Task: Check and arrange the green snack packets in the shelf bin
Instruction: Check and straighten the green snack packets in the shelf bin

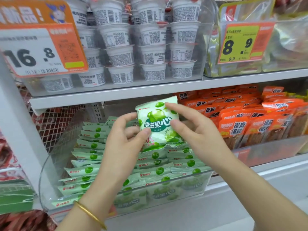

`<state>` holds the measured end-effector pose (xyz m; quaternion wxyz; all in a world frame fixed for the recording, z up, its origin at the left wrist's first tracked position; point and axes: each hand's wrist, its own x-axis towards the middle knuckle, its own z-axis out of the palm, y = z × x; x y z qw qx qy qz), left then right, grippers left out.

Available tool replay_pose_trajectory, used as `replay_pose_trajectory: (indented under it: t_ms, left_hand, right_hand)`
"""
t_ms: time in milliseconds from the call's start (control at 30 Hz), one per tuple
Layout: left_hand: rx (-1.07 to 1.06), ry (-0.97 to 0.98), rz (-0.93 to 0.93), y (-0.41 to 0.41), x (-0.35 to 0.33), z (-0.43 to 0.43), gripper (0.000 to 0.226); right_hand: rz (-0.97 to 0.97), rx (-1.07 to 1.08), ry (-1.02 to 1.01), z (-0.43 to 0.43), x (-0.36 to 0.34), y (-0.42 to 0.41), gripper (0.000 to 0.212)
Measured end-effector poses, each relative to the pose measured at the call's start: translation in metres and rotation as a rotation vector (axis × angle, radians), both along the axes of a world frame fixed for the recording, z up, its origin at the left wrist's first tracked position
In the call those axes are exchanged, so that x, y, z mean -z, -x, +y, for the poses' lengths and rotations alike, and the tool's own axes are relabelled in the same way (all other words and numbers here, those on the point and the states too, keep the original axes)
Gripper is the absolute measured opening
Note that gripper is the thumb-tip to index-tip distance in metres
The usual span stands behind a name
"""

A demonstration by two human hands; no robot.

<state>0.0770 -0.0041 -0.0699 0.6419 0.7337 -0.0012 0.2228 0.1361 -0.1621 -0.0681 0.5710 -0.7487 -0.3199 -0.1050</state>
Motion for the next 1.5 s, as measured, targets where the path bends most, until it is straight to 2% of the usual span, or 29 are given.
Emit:
replay_pose_trajectory:
  t_ms: [100,167,233,534,667,934,1000,1134,1201,1334,1434,1501]
  left_hand:
    - [0.000,-0.029,-0.007,0.000,0.002,0.002,0.046]
    - [0.085,-0.038,-0.001,-0.001,0.004,0.003,0.051]
    - [0.199,-0.083,0.012,-0.002,0.006,0.004,0.059]
    - [0.313,-0.171,0.067,-0.009,0.001,0.007,0.078]
    - [0.344,-0.178,0.075,-0.012,-0.001,0.009,0.080]
    - [0.353,-0.200,0.076,-0.014,0.004,0.009,0.079]
    - [0.284,-0.294,0.061,-0.015,0.008,0.010,0.075]
    - [-0.014,-0.748,-0.078,-0.015,0.016,0.014,0.061]
    - [-0.093,-0.858,-0.119,-0.016,0.020,0.015,0.058]
    - [-0.011,-0.707,-0.046,-0.015,0.019,0.010,0.048]
    - [0.045,-0.577,0.000,-0.013,0.017,0.010,0.067]
    - [0.083,-0.542,0.018,-0.010,0.014,0.010,0.067]
  right_hand:
    - [0.148,-0.124,-0.057,0.001,0.001,0.002,0.032]
    - [0.300,-0.191,-0.150,-0.001,0.003,0.000,0.032]
    - [0.369,-0.231,-0.183,-0.004,0.005,-0.003,0.041]
    - [0.448,-0.317,-0.247,-0.006,0.010,-0.012,0.072]
    - [0.448,-0.335,-0.242,-0.009,0.010,-0.013,0.077]
    - [0.389,-0.279,-0.243,-0.011,0.012,-0.011,0.073]
    - [0.392,-0.272,-0.219,-0.011,0.013,-0.010,0.070]
    - [0.398,-0.209,-0.167,-0.012,0.016,-0.011,0.052]
    - [0.439,-0.242,-0.201,-0.011,0.018,-0.012,0.050]
    - [0.393,-0.306,-0.248,-0.006,0.015,-0.009,0.050]
    - [0.280,-0.314,-0.193,-0.002,0.015,-0.005,0.065]
    - [0.179,-0.310,-0.173,0.001,0.016,-0.002,0.070]
